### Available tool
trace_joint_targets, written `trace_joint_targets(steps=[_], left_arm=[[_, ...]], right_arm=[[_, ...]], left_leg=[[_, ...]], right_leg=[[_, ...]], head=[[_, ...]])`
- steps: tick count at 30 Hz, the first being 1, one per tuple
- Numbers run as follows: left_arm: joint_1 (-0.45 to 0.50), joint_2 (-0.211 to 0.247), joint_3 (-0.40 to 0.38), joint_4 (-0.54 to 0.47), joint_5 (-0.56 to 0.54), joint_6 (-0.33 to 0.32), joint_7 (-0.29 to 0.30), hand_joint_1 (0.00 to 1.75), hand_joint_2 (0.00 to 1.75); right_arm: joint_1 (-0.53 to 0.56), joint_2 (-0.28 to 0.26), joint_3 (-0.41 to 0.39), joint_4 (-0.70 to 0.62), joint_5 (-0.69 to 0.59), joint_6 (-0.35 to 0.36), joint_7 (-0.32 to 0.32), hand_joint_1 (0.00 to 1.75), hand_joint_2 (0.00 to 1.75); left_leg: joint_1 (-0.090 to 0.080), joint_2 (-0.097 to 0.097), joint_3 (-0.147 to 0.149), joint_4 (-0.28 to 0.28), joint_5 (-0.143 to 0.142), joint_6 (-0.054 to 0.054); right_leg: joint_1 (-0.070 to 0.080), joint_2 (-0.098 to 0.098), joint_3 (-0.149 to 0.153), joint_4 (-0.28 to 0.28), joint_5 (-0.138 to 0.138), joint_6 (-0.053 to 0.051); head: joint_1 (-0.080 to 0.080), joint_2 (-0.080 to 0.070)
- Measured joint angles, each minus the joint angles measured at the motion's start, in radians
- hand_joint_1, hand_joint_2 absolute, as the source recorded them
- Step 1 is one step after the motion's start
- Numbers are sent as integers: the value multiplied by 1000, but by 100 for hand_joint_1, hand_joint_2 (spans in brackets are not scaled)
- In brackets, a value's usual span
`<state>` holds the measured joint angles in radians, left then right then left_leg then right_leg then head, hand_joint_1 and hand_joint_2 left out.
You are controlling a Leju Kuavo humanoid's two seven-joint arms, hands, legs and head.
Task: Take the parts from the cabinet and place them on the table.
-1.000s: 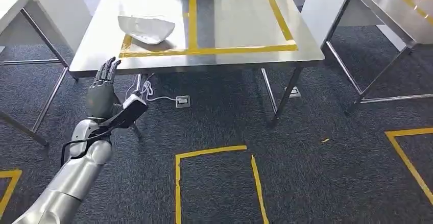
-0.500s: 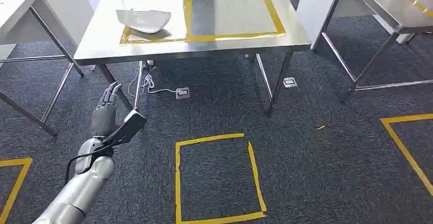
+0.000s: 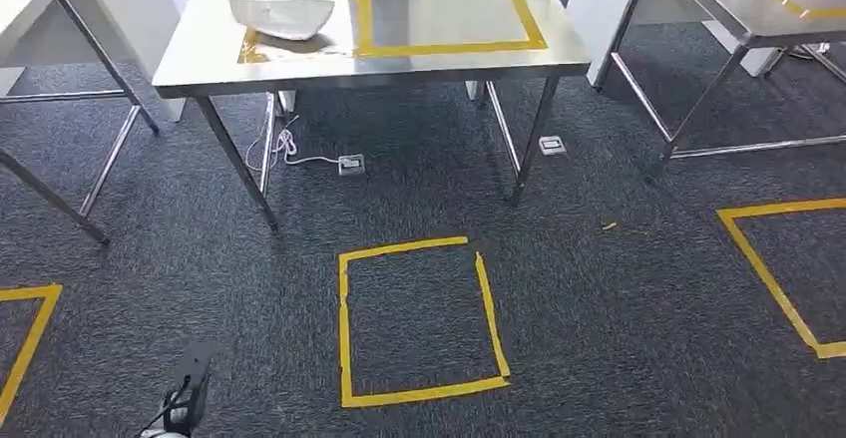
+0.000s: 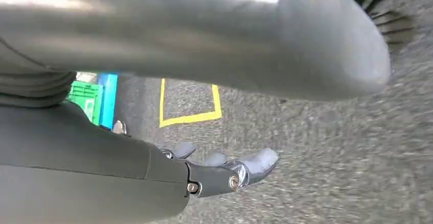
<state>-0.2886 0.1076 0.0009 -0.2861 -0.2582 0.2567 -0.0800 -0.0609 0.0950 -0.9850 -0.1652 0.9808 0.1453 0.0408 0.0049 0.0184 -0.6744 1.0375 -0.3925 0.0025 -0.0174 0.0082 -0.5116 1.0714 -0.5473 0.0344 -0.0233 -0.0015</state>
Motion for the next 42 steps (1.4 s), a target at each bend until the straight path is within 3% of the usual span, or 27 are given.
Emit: trace_joint_targets(steps=[1, 5, 7, 8, 9, 10, 11, 13, 14, 15, 16, 18, 19, 20, 21, 22, 24, 25, 26, 27, 29, 30, 31, 32, 34, 39, 42], left_arm=[[26, -4, 29, 13, 20, -3, 52, 0, 0], [118, -24, 91, 64, 28, 8, 202, 0, 0], [164, -39, 108, 78, 37, 7, 238, 0, 0], [183, -42, 116, 83, 43, 5, 248, 0, 0], [194, -48, 122, 89, 46, -1, 253, 0, 0], [204, -56, 127, 92, 46, -19, 255, 0, 0], [212, -61, 131, 95, 42, -42, 256, 0, 0], [223, -75, 131, 98, 40, -75, 249, 0, 0], [224, -80, 131, 99, 40, -85, 243, 0, 0], [222, -83, 131, 99, 40, -90, 236, 0, 0], [220, -84, 132, 98, 41, -91, 220, 0, 175], [217, -91, 139, 100, 44, -89, 208, 0, 175], [213, -95, 140, 100, 39, -81, 215, 0, 175], [209, -101, 140, 101, 34, -79, 217, 0, 175], [203, -106, 140, 102, 26, -79, 218, 0, 175], [197, -109, 140, 102, 13, -87, 217, 0, 175], [178, -123, 137, 102, -19, -98, 214, 0, 175], [167, -132, 133, 101, -29, -99, 211, 0, 175], [162, -136, 130, 93, -31, -103, 208, 0, 175], [158, -141, 126, 80, -30, -105, 205, 0, 175], [151, -148, 123, 60, -22, -111, 199, 0, 175], [149, -151, 119, 48, -14, -115, 195, 0, 175], [149, -151, 115, 36, -6, -119, 191, 0, 175], [148, -149, 111, 27, 0, -121, 188, 0, 175], [152, -148, 109, 16, 16, -130, 181, 0, 175], [196, -147, 95, -5, 55, -151, 167, 0, 175], [225, -144, 86, -16, 78, -161, 157, 0, 175]], right_arm=[[-2, -3, 0, 0, -3, -1, 3, 0, 0], [-2, -4, 0, 0, -18, -8, 23, 0, 0], [-5, -4, 0, 0, -24, -11, 31, 0, 0], [-3, -4, -1, 0, -27, -13, 34, 0, 0], [0, -4, -3, 0, -27, -17, 39, 0, 0], [2, -4, -5, 0, -27, -19, 45, 0, 0], [4, -5, -6, 0, -26, -20, 55, 0, 0], [6, -7, -6, 0, -14, -19, 68, 0, 0], [6, -8, -6, 0, -10, -18, 71, 0, 0], [4, -8, -6, 0, -6, -18, 72, 0, 0], [5, -8, -6, 0, -1, -19, 69, 0, 0], [5, -12, -6, 0, 7, -25, 64, 0, 0], [4, -14, -6, 0, 11, -27, 62, 0, 175], [4, -16, -6, 0, 16, -28, 56, 0, 175], [5, -19, -6, 0, 17, -27, 50, 0, 175], [5, -20, -6, 0, 19, -27, 47, 0, 175], [5, -26, -6, 0, 23, -21, 36, 0, 175], [9, -27, -4, 0, 23, -21, 32, 0, 175], [17, -28, 8, 0, 13, -22, 31, 0, 175], [28, -31, 26, 0, -4, -24, 31, 0, 175], [50, -33, 58, 0, -42, -26, 28, 0, 175], [58, -34, 78, 0, -68, -30, 25, 0, 175], [65, -34, 101, 0, -94, -34, 21, 0, 175], [75, -36, 124, 0, -120, -40, 18, 0, 175], [92, -38, 172, 0, -168, -44, 15, 0, 175], [108, -45, 300, -22, -302, -62, 7, 0, 175], [119, -48, 372, -41, -376, -71, 1, 0, 175]], left_leg=[[-1, -2, -2, 3, 6, -8], [5, -4, 2, -16, 35, -33], [6, -11, -27, 56, -90, -40], [7, -13, -43, 130, -162, -44], [7, -14, -54, 201, -201, -47], [7, -14, -60, 263, -208, -48], [7, -14, -54, 300, -178, -49], [7, -14, 9, 264, -90, -43], [6, -14, 71, 193, -83, -37], [5, -14, 157, 90, -119, -27], [-3, -13, 236, -20, -172, -23], [-7, -11, 232, -43, -184, -12], [-11, -11, 229, -42, -180, -3], [-8, -10, 227, -47, -167, 9], [-5, -6, 218, -50, -157, 16], [-4, -6, 209, -50, -148, 25], [-6, -7, 186, -46, -132, 27], [-6, -6, 173, -42, -125, 26], [-6, -6, 163, -37, -122, 25], [-5, -6, 156, -32, -120, 22], [-2, -7, 149, -22, -117, 18], [-2, -6, 149, -13, -117, 13], [-10, -4, 134, -10, -117, 3], [-9, -5, 136, -12, -118, -1], [-12, -5, 137, -13, -121, 24], [-11, -6, 138, -26, -106, -5], [-11, -7, 138, -28, -103, -8]], right_leg=[[10, 3, 27, -39, -18, -18], [7, -6, 1, -52, 18, -57], [7, -7, -27, -53, 46, -70], [7, -8, -43, -54, 56, -71], [8, -8, -58, -53, 66, -70], [10, -11, -74, -53, 78, -69], [10, -15, -90, -52, 90, -67], [10, -21, -123, -50, 114, -62], [11, -21, -135, -49, 124, -58], [11, -22, -135, -46, 134, -54], [16, -23, -141, -41, 138, -48], [10, -26, -139, -44, 155, -34], [8, -27, -138, -49, 163, -24], [7, -26, -140, -49, 168, -17], [2, -20, -149, -29, 147, -12], [2, -17, -169, 19, 100, -8], [2, -15, -226, 178, 5, 1], [2, -13, -245, 246, -25, 4], [2, -13, -239, 261, -28, 5], [2, -13, -205, 225, -11, 5], [0, -13, -88, 58, 46, 2], [0, -13, -38, -33, 49, -1], [9, -12, -40, -37, 46, -10], [4, -11, -40, -40, 49, -20], [5, -13, -39, -45, 53, -20], [7, -14, -44, -45, 56, -31], [8, -15, -45, -44, 57, -34]], head=[[-2, 0], [5, 0], [1, 0], [0, 0], [0, 0], [1, 0], [0, 0], [1, 0], [0, 0], [1, 0], [0, 0], [-1, 0], [-3, 0], [-4, 0], [-3, 0], [-1, 0], [0, 0], [0, 0], [0, 0], [0, 0], [1, 0], [1, 0], [1, 0], [-1, 0], [-1, 0], [0, 0], [0, 0]])
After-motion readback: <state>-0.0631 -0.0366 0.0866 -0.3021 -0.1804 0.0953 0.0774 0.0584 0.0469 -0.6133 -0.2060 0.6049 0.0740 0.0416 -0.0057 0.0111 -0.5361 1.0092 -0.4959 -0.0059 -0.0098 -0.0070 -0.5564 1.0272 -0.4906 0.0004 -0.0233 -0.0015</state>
